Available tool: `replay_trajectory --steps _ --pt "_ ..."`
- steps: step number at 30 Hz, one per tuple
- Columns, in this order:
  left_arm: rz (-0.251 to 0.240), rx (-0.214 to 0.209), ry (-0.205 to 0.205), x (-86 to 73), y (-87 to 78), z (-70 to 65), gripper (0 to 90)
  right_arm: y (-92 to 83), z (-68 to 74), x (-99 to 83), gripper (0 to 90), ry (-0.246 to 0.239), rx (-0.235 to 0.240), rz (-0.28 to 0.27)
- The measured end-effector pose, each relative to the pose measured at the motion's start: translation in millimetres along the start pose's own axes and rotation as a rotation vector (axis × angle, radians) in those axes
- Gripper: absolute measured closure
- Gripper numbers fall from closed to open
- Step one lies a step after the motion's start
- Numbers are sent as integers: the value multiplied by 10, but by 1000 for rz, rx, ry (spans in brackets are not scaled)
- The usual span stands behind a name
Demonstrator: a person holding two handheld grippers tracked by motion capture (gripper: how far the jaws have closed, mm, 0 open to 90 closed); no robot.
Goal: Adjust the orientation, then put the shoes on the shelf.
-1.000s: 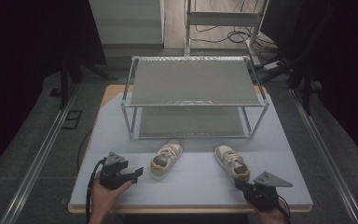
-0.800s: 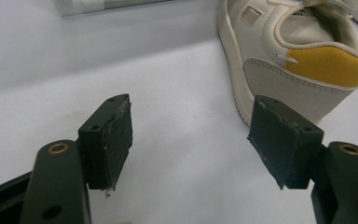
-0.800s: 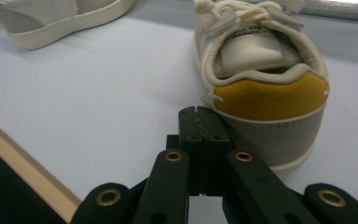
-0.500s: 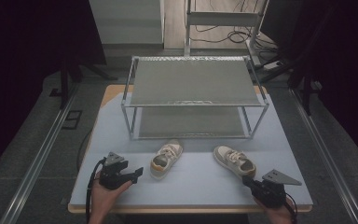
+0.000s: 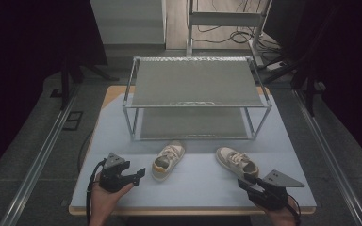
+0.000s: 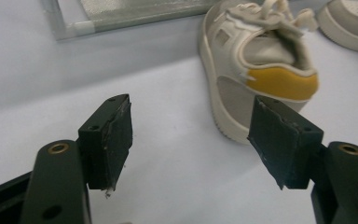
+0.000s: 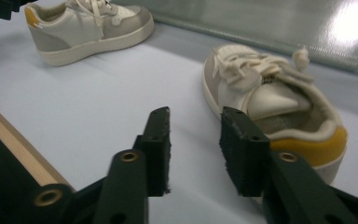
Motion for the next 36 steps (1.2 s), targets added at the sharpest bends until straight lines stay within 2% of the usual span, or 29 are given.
replay_trajectory --steps 7,11,14,20,22,27,36 --pt "-19 -14 13 113 -98 -110 286 -23 -74 86 431 -14 -19 -4" --pt "-19 -12 28 163 -115 -156 268 -17 -158 156 388 -24 -40 7" --pt "-3 -20 54 222 -75 -231 259 8 -203 202 367 -28 -43 15" --pt "31 -33 111 325 46 -381 249 51 -305 262 347 -26 -48 29" --pt "46 -31 127 332 104 -420 249 80 -344 240 325 -34 -60 55" --pt "99 -40 150 308 293 -521 232 104 -415 252 304 -28 -68 74" --pt "170 -15 146 330 569 -567 177 297 -499 144 211 -24 -74 149"
Point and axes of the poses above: each handheld gripper's, and its own axes: y roughly forward along the jaws, x roughly out of its top, z roughly to its left, the point moved 10 cm from there along y, roughly forward along the jaws, and after that the axes turned 7 degrees about -z, right-handed, at the moved point
